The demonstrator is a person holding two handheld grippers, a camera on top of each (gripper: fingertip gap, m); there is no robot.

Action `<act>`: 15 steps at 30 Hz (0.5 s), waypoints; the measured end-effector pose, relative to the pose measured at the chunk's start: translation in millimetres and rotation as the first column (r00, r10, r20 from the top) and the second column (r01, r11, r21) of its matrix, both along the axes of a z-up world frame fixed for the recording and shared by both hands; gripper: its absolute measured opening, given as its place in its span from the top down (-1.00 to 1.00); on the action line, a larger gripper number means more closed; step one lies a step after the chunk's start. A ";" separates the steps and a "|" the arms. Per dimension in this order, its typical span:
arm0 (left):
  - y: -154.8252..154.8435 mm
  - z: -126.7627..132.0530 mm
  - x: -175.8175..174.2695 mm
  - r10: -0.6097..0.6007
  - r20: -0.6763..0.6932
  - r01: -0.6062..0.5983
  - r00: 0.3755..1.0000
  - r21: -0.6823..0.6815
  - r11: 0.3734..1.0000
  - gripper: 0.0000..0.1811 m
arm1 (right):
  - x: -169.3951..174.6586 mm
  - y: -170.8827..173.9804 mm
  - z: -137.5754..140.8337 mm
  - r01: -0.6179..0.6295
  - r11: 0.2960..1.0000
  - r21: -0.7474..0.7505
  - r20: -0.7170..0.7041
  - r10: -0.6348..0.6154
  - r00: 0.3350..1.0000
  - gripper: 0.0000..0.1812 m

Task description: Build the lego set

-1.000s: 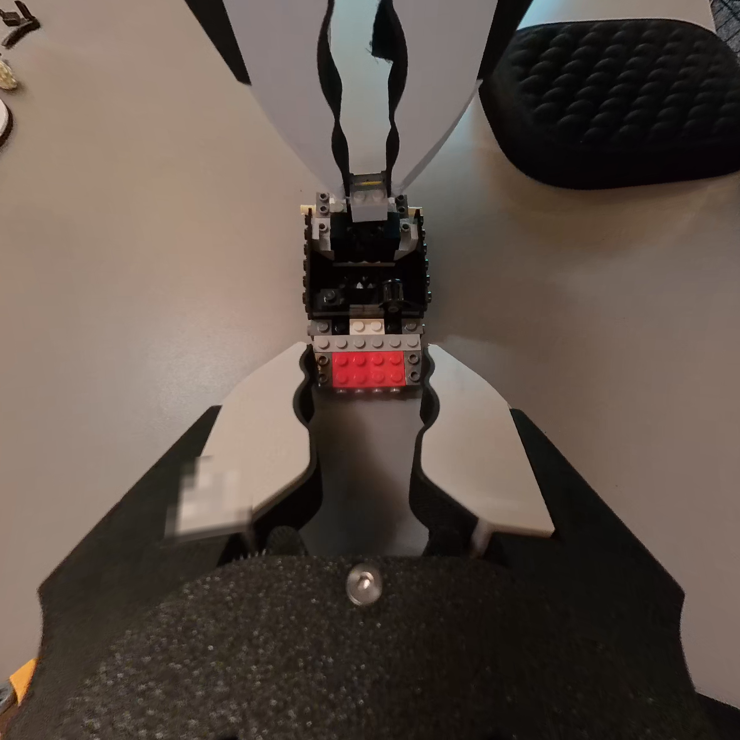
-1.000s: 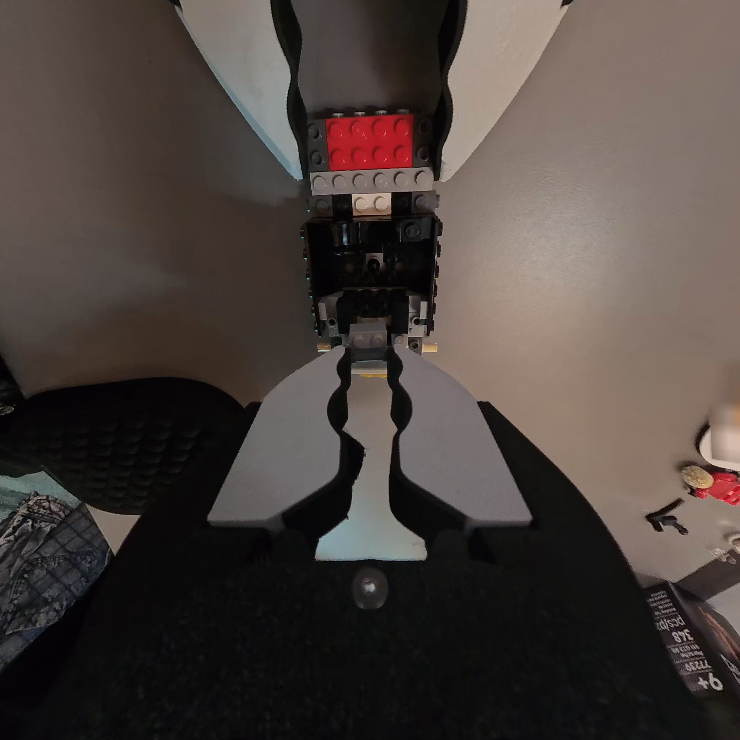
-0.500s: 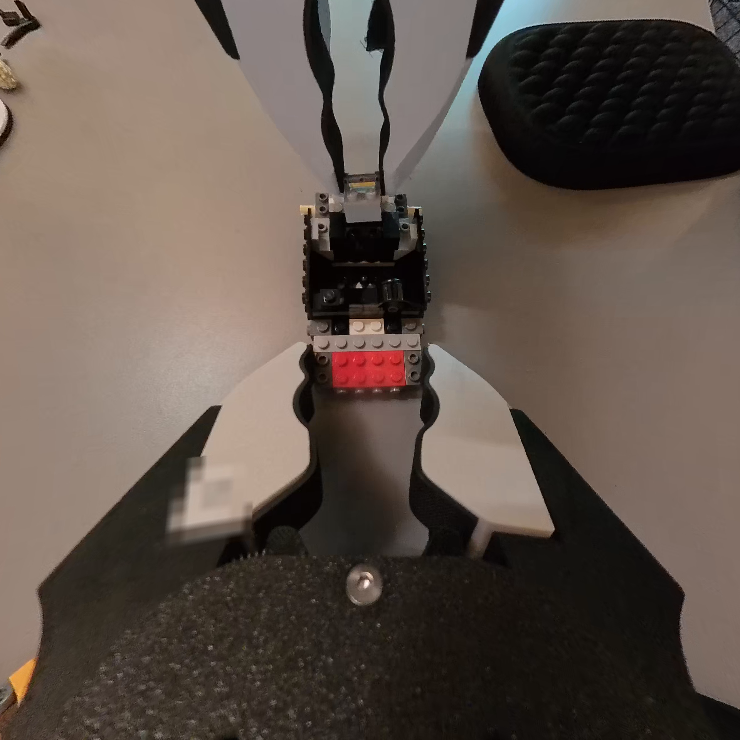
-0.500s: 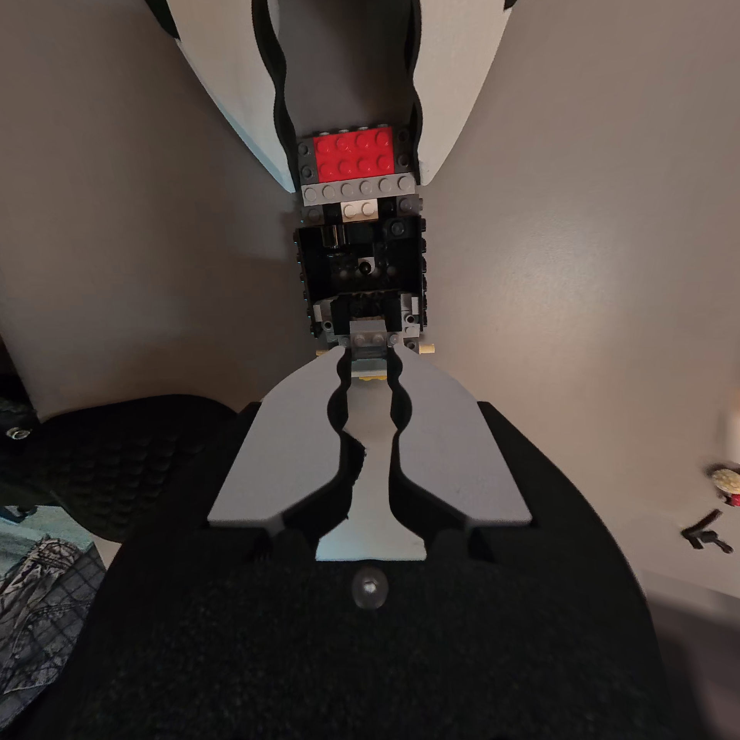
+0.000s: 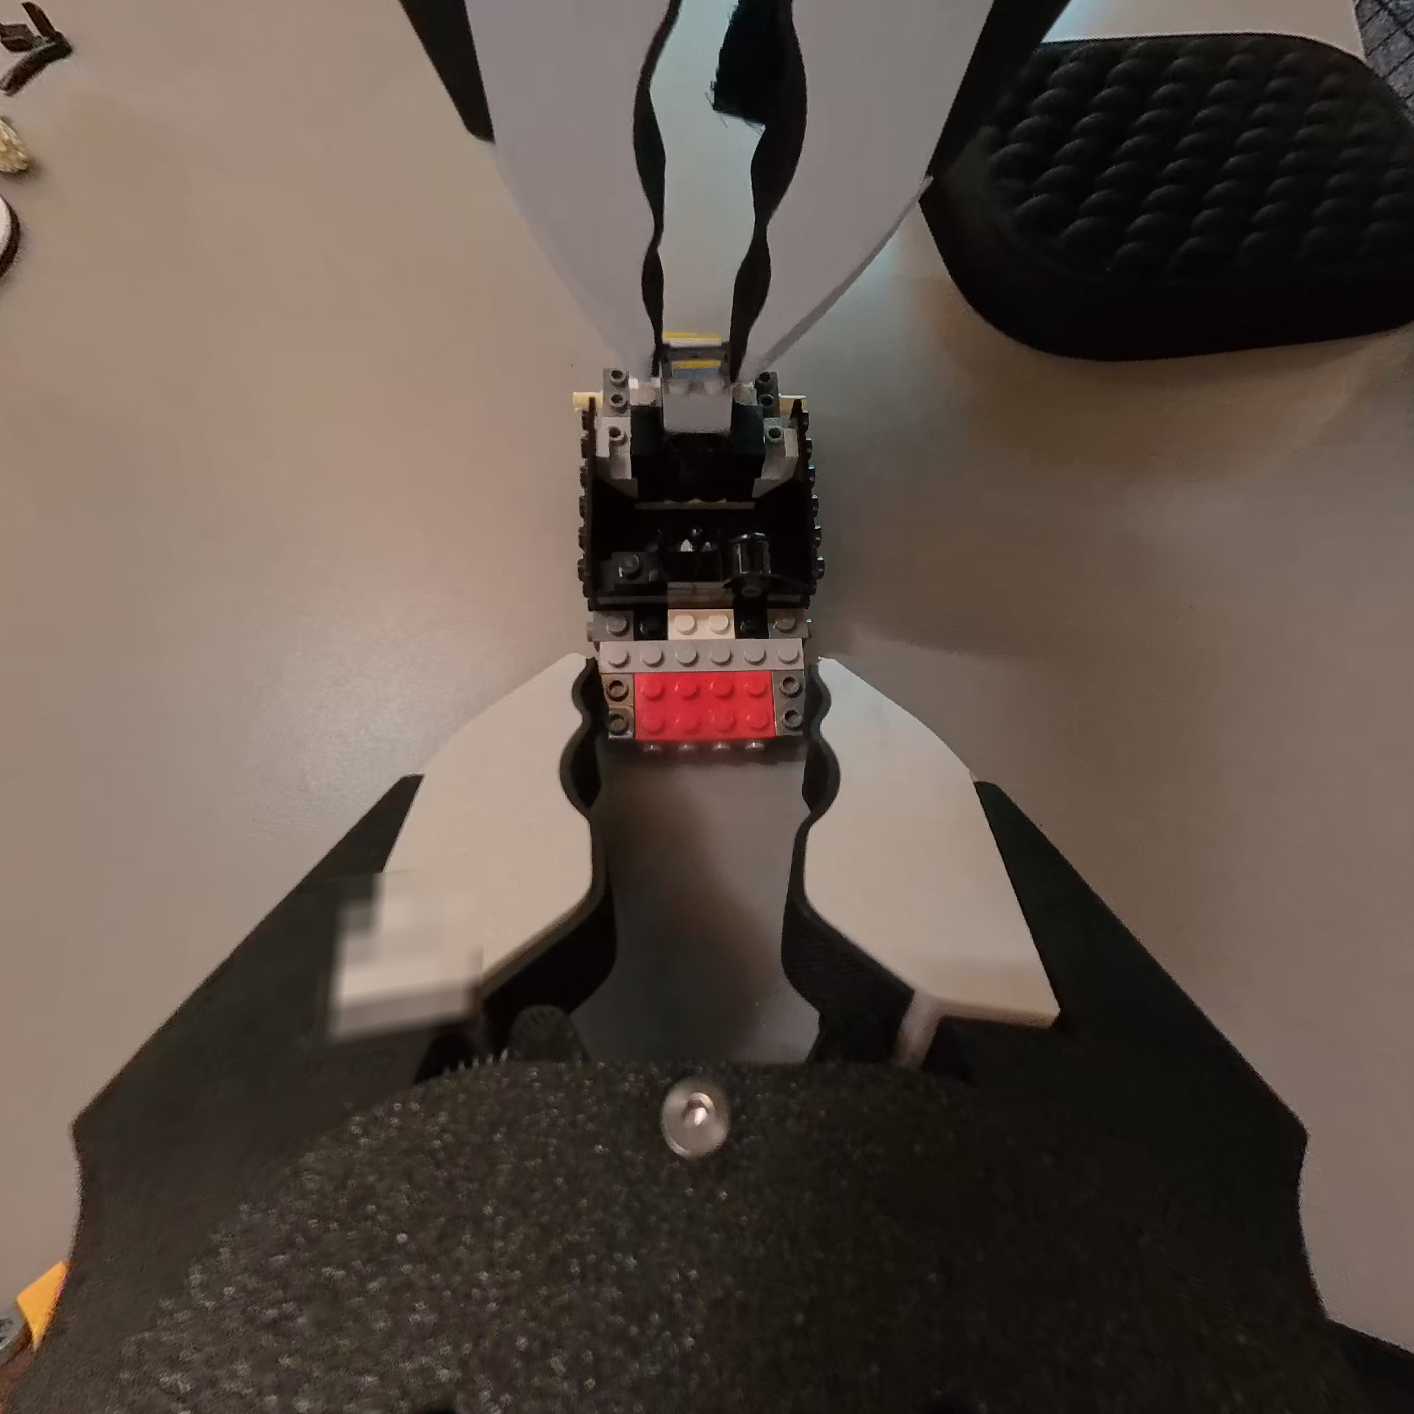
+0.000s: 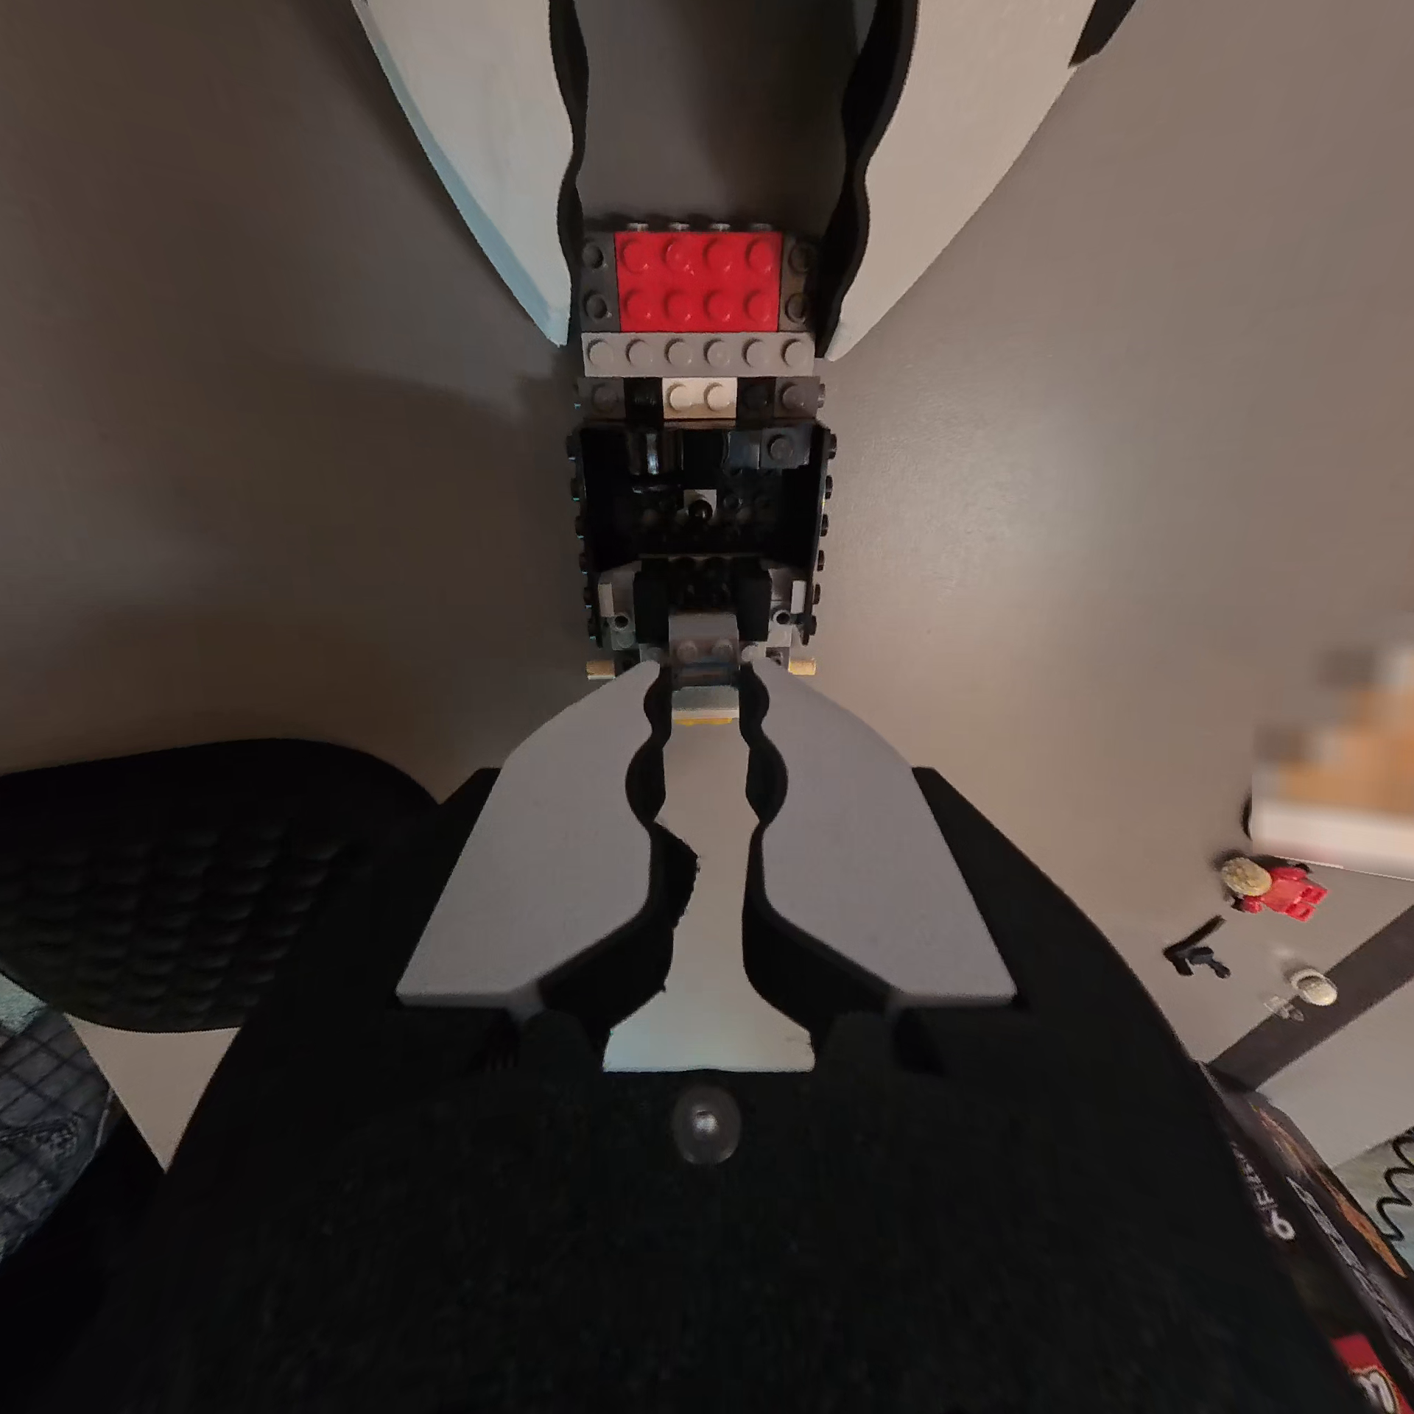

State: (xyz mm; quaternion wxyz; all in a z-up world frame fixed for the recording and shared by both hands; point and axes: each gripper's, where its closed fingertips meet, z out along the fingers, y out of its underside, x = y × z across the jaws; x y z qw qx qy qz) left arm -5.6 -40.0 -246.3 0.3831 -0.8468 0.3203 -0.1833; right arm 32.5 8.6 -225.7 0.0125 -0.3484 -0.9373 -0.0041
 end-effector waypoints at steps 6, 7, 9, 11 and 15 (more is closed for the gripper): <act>-0.1 0.0 0.0 0.000 0.000 0.000 1.000 0.000 1.000 0.45 | -1.5 -3.8 -1.3 0.018 0.998 -0.057 -0.015 -0.019 1.000 0.78; 0.0 -0.1 0.0 0.000 0.001 0.000 1.000 0.000 1.000 0.45 | -2.0 -3.7 -0.1 0.025 0.997 -0.069 -0.021 -0.027 0.999 0.77; 0.0 -0.1 0.1 0.000 0.000 0.000 1.000 0.000 1.000 0.45 | -2.3 -1.9 4.8 0.042 0.994 -0.100 -0.040 -0.046 0.998 0.75; -0.1 -0.1 0.0 0.000 0.001 0.000 1.000 0.000 1.000 0.45 | -3.8 -2.2 11.9 0.076 0.982 -0.170 -0.076 -0.090 0.993 0.76; 0.1 -0.2 0.0 0.000 0.001 0.000 1.000 -0.001 1.000 0.44 | -9.4 -2.4 18.3 0.196 0.918 -0.345 -0.139 -0.256 0.957 0.85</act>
